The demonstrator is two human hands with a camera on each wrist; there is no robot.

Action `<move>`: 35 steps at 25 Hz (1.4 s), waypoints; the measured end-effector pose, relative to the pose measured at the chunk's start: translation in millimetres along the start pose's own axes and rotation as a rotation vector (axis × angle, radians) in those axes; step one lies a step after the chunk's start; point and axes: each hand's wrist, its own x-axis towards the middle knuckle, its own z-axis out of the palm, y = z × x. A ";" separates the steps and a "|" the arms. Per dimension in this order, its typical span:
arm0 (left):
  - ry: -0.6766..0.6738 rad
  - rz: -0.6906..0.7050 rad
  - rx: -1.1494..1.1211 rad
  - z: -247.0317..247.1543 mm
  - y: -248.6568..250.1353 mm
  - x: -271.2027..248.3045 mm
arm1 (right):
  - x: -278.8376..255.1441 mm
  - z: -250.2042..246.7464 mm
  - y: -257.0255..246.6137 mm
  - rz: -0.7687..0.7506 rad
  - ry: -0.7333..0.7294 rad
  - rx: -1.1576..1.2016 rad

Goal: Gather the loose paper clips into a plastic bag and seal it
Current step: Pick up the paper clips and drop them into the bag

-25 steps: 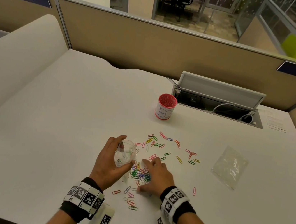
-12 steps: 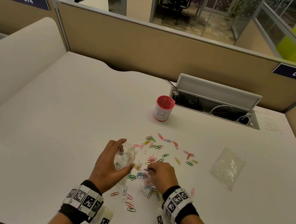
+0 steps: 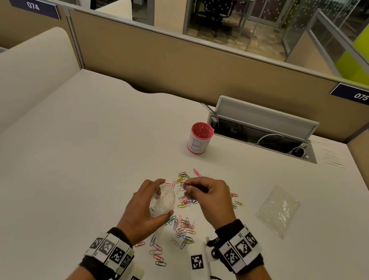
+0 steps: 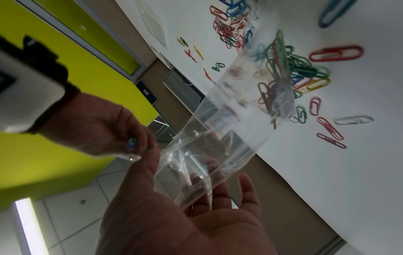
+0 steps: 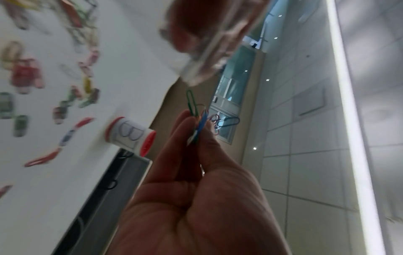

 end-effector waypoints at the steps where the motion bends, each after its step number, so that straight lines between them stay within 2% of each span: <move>1: -0.006 -0.001 -0.005 0.8 1.7 0.5 | -1.1 1.4 -11.5 -0.033 -0.026 0.010; 5: 0.001 0.043 -0.026 3.2 7.8 1.8 | -5.6 12.6 -34.2 -0.097 -0.138 -0.155; 8: 0.009 0.050 -0.062 2.6 9.0 1.2 | -9.0 23.1 -36.4 -0.176 -0.170 -0.380; 11: 0.022 0.045 -0.087 1.8 9.0 0.6 | -12.7 30.5 -36.8 -0.214 -0.193 -0.505; 14: 0.027 0.045 -0.079 2.2 7.9 -0.8 | -15.2 31.2 -38.6 -0.214 -0.191 -0.502; 16: 0.026 0.036 -0.071 2.2 5.8 -1.9 | -15.4 28.0 -38.7 -0.202 -0.177 -0.384; 19: 0.039 0.024 -0.048 0.2 4.5 -2.3 | -11.3 15.0 -25.9 -0.117 -0.128 -0.219; 21: 0.051 0.014 -0.047 -3.2 3.8 -2.5 | -9.8 -0.1 -2.4 -0.029 -0.084 -0.210; 24: 0.076 0.015 -0.046 -10.6 -2.5 -2.8 | -20.4 -28.9 55.1 0.131 -0.107 -0.518; 26: 0.101 0.015 -0.036 -17.4 -7.9 -2.5 | -40.7 -45.3 96.6 0.295 -0.180 -0.747; 29: 0.148 0.007 -0.029 -28.2 -15.4 -1.9 | -73.7 -56.9 139.7 0.481 -0.321 -0.923; 32: 0.181 -0.004 0.000 -38.0 -20.4 -0.9 | -85.9 -51.0 151.1 0.465 -0.458 -1.059; 35: 0.206 -0.008 0.009 -43.6 -22.7 1.1 | -76.0 -26.9 146.7 0.351 -0.550 -1.112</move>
